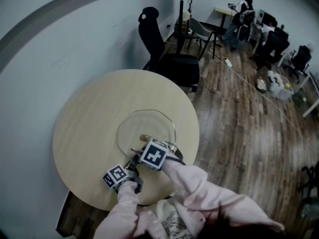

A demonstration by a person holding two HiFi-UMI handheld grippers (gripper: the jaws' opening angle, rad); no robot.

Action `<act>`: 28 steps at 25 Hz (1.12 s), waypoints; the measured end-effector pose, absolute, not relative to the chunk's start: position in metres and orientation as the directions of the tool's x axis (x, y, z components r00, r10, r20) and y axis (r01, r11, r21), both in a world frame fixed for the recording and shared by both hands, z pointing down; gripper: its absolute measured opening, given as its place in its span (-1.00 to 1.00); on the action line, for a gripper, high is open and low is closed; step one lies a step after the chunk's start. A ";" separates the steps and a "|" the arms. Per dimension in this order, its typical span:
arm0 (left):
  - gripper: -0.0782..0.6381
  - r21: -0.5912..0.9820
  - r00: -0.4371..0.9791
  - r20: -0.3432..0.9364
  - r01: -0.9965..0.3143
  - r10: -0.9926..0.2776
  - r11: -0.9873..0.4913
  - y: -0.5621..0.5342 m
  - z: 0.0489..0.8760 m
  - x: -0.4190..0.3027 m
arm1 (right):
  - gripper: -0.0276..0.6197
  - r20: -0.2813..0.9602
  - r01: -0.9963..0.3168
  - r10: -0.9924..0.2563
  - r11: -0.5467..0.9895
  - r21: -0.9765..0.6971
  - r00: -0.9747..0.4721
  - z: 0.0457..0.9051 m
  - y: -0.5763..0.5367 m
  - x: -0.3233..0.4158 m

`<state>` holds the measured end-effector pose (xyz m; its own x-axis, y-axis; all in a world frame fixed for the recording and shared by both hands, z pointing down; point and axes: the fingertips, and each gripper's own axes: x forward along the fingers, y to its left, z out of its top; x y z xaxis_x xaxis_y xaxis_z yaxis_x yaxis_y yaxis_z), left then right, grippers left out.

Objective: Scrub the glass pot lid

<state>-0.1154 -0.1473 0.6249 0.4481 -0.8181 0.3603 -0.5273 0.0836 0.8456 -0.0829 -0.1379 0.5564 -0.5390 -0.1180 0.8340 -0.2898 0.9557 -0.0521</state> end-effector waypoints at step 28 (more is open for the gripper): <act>-0.34 0.825 0.442 0.345 -0.563 -0.828 0.043 -0.139 0.623 -0.115 | -0.68 0.703 -0.339 -0.116 0.922 -0.186 -0.702 0.552 -0.152 -0.089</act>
<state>-0.1154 -0.1393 0.6233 0.4416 -0.8282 0.3451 -0.5634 0.0435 0.8251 -0.0888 -0.1517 0.5524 -0.7017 -0.1164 0.7029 -0.3393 0.9221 -0.1859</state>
